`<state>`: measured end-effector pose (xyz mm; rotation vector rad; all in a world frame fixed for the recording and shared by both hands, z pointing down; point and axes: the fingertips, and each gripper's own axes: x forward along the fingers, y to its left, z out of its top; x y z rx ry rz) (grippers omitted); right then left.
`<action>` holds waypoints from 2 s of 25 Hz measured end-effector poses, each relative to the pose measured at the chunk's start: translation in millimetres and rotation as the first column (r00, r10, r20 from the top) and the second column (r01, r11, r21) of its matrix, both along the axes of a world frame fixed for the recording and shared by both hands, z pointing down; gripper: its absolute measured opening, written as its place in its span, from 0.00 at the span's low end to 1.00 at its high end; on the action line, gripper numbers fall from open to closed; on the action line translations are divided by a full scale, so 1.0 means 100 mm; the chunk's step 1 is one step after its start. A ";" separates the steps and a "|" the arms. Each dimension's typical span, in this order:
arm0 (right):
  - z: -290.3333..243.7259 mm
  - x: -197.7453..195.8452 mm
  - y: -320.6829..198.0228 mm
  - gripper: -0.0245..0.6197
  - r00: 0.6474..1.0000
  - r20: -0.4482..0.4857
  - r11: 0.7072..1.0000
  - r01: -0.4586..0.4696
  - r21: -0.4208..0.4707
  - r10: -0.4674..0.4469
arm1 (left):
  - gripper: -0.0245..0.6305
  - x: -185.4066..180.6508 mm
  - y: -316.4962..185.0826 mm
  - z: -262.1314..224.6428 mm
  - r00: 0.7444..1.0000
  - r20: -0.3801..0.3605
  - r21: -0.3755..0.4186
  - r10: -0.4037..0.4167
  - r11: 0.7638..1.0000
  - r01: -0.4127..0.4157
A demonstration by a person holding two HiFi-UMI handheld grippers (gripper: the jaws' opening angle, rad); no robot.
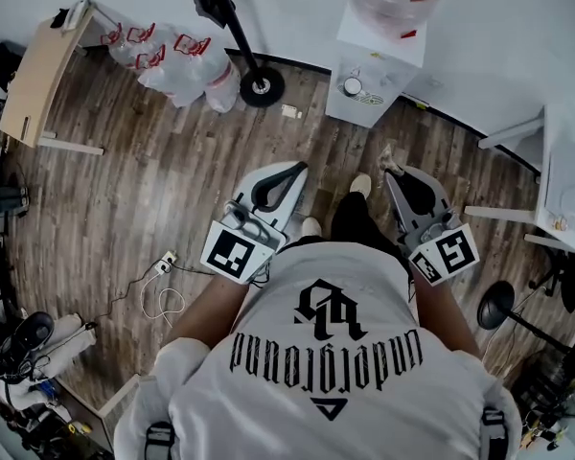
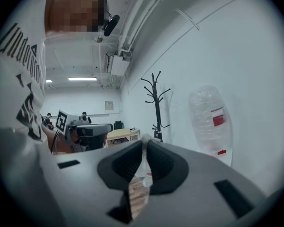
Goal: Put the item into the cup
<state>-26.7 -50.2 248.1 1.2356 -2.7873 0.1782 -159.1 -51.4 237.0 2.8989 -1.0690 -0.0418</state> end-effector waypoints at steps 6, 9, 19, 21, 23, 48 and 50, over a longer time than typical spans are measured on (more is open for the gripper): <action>0.21 0.06 -0.51 0.10 0.999 -0.016 0.999 0.035 -0.025 -0.035 | 0.05 0.01 -0.39 0.18 0.999 0.017 -0.036 -0.049 0.998 0.050; 0.36 0.13 -0.80 0.10 0.998 -0.041 0.998 0.048 -0.045 -0.050 | 0.05 0.09 -0.64 0.28 0.998 0.021 -0.069 -0.062 0.996 0.063; 1.44 0.55 -1.93 0.10 0.988 -0.136 0.985 0.046 -0.168 -0.070 | 0.05 0.56 -1.67 1.19 0.995 0.097 -0.211 -0.037 0.976 0.057; 1.75 0.63 -2.18 0.10 0.985 -0.148 0.977 0.053 -0.205 -0.084 | 0.05 0.68 -1.91 1.45 0.993 0.115 -0.240 -0.040 0.968 0.067; 2.18 0.74 -2.38 0.10 0.981 -0.159 0.966 0.069 -0.250 -0.111 | 0.05 0.83 -2.14 1.73 0.990 0.131 -0.255 -0.050 0.964 0.082; 6.04 0.97 -3.92 0.11 0.964 -0.252 0.835 -0.066 -0.547 -0.088 | 0.05 1.39 -3.62 4.94 0.958 0.285 -0.354 -0.008 0.928 0.114; 6.20 1.00 -4.00 0.11 0.962 -0.263 0.823 -0.087 -0.562 -0.078 | 0.05 1.34 -3.73 5.07 0.958 0.283 -0.360 -0.052 0.920 0.157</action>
